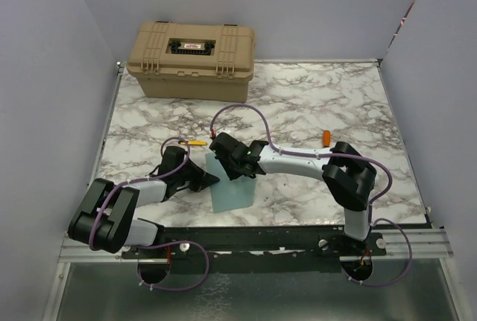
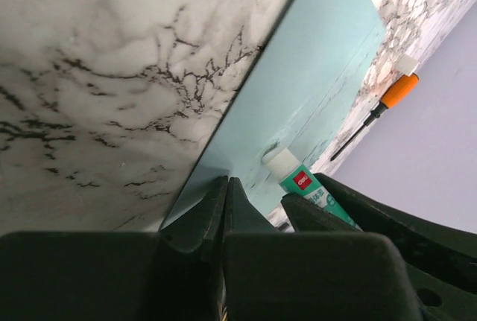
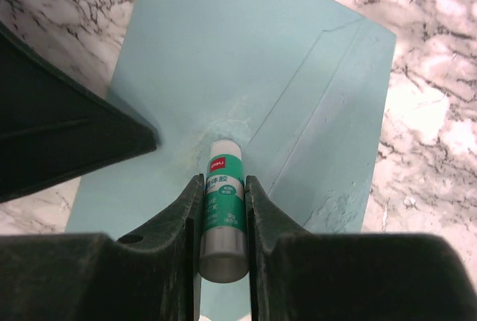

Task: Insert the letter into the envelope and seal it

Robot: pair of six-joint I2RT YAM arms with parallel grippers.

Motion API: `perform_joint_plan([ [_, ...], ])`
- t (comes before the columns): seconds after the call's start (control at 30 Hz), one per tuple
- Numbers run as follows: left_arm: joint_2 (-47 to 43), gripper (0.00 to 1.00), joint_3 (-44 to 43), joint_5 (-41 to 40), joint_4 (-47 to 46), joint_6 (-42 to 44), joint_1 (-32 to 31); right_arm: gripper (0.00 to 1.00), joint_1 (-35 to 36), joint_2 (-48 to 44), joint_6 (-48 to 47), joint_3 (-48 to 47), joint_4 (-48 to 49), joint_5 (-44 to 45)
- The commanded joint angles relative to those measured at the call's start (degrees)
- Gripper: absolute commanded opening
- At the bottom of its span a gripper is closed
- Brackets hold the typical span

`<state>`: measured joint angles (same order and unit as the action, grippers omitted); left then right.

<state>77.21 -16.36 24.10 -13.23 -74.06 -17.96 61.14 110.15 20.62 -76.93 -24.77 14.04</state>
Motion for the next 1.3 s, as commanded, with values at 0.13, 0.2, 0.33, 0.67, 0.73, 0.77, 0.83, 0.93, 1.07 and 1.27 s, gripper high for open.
perform_joint_plan([
  [0.13, 0.7, 0.00, 3.4, -4.4, 6.8, -3.6, 0.3, 0.00, 0.6, 2.2, 2.6, -2.7, -14.9, -6.8],
  [0.2, 0.8, 0.00, 3.6, -4.4, 6.7, -3.7, 0.3, 0.00, 0.6, 2.2, 2.7, -2.7, -15.0, -8.5],
  [0.33, 1.0, 0.00, 3.8, -4.2, 6.6, -3.5, 0.3, 0.00, 0.6, 1.7, 2.9, -3.1, -13.6, -11.2],
  [0.67, 1.6, 0.00, 2.8, -2.2, 6.4, 0.3, 0.7, 0.01, 0.7, 2.7, 2.4, -4.6, -13.0, -15.6],
  [0.73, 1.1, 0.00, 1.6, -1.4, 6.4, 1.8, 0.8, 0.00, 0.6, 2.5, 2.7, -5.3, -13.3, -14.4],
  [0.77, 1.1, 0.00, 0.8, -0.6, 6.3, 2.6, 0.9, 0.00, 0.6, 2.2, 3.0, -6.0, -13.8, -13.1],
  [0.83, 0.5, 0.00, -1.3, 0.9, 6.6, 4.6, 0.9, 0.00, 0.6, 1.1, 4.5, -7.3, -14.5, -10.4],
  [0.93, -1.8, 0.02, -4.7, 1.9, 9.1, 8.0, 0.9, 0.00, 0.6, -0.6, 5.6, -9.1, -15.1, -8.4],
  [1.07, -6.8, 0.21, -7.8, 1.2, 14.9, 11.8, 0.9, 0.00, 0.7, -1.8, 7.6, -9.4, -15.9, -5.0],
  [1.27, -11.0, 0.11, -8.8, 3.5, 24.8, 16.2, 0.9, 0.00, 0.5, -1.9, 8.9, -7.7, -14.6, -5.7],
])
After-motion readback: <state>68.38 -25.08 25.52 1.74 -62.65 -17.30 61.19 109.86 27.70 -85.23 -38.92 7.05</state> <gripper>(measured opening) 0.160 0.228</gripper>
